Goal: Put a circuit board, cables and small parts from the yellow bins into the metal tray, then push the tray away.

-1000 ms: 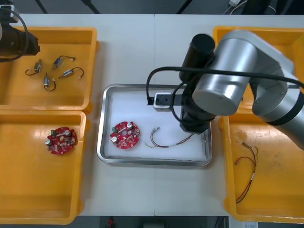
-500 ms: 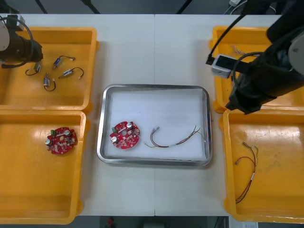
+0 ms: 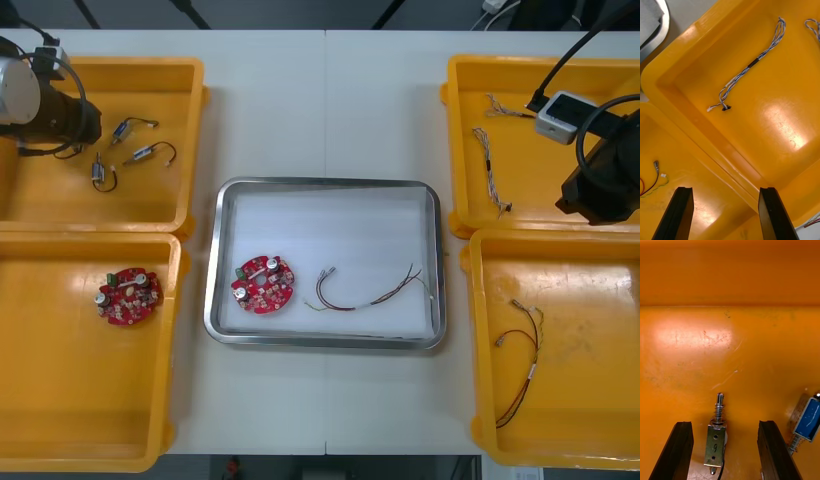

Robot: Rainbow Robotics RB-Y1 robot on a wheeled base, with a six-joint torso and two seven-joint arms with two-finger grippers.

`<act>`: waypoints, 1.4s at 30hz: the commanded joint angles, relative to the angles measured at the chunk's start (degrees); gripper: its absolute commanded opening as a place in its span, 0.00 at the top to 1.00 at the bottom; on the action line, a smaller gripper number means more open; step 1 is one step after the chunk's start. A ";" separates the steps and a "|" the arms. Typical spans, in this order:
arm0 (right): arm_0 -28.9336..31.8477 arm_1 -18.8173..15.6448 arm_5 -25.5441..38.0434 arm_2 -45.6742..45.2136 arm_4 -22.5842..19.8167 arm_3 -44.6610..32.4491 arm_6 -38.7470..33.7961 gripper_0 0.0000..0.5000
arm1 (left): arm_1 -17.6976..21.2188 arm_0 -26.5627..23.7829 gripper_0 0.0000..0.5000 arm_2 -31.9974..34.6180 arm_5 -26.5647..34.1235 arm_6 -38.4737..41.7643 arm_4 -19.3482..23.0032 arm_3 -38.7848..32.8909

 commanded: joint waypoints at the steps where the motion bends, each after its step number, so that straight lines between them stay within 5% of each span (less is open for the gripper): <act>1: 0.22 -1.98 -1.67 -2.14 0.77 1.14 -0.51 0.00 | -0.32 -2.41 0.00 -0.11 -0.68 -3.04 -0.80 0.79; 16: 0.22 0.92 -0.80 -10.75 -0.28 6.76 -2.45 0.00 | -1.38 -2.32 0.00 -0.11 -1.47 -3.30 1.92 4.22; 17: 0.22 0.92 -0.80 -10.84 -0.11 6.76 -2.45 0.00 | -1.38 -2.32 0.08 -0.11 -1.56 -3.30 2.01 4.31; 21: 0.22 1.01 -1.06 -10.93 0.68 6.76 -2.53 0.00 | -1.38 -2.32 0.82 -0.11 -1.47 -3.65 2.63 4.39; 23: 0.22 0.92 -1.94 -10.93 1.12 6.76 -2.53 0.00 | -1.38 -2.32 1.00 -0.11 -1.47 -3.74 2.98 4.75; 36: 0.31 -2.77 -21.71 -4.07 1.83 13.97 -0.78 0.00 | -0.50 -2.94 1.00 -0.11 -0.77 -4.44 4.74 4.83; 42: 0.22 -4.88 -30.41 1.29 6.84 15.64 -0.51 0.00 | 2.23 -3.90 1.00 3.85 7.58 -4.09 5.35 0.44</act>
